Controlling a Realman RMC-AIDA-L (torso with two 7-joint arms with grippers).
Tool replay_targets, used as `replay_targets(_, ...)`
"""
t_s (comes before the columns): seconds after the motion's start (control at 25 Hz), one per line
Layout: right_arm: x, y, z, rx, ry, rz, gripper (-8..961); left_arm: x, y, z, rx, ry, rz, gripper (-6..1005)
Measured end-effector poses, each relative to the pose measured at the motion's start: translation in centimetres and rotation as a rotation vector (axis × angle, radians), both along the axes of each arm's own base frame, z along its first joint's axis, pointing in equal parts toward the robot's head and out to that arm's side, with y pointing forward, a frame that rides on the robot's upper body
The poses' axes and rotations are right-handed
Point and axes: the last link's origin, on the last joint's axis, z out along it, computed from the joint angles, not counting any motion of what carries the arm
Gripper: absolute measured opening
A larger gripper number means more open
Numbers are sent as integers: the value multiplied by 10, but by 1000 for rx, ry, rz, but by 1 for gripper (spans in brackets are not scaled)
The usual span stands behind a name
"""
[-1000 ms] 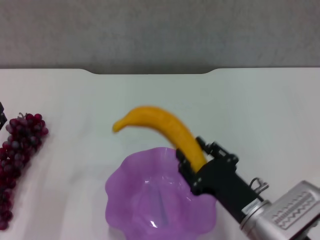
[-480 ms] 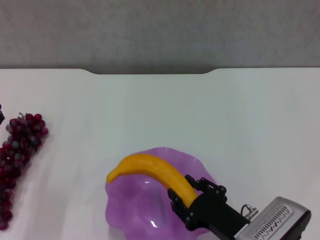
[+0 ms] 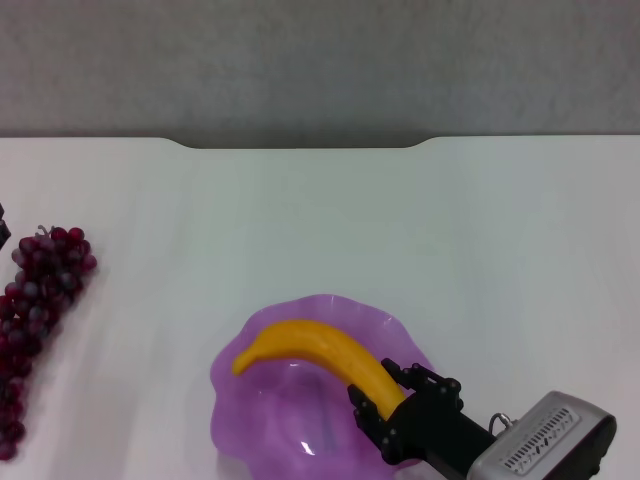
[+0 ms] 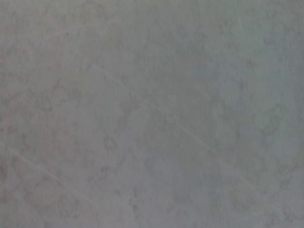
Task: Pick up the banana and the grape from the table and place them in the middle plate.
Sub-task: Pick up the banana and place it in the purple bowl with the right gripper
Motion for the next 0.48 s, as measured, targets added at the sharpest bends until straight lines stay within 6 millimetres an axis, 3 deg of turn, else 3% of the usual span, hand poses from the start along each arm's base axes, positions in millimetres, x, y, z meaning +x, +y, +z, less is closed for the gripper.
replay_targets(0.48, -2, 9, -7, -36, 14, -88, 501, 0, 0, 0, 1, 0, -2, 892)
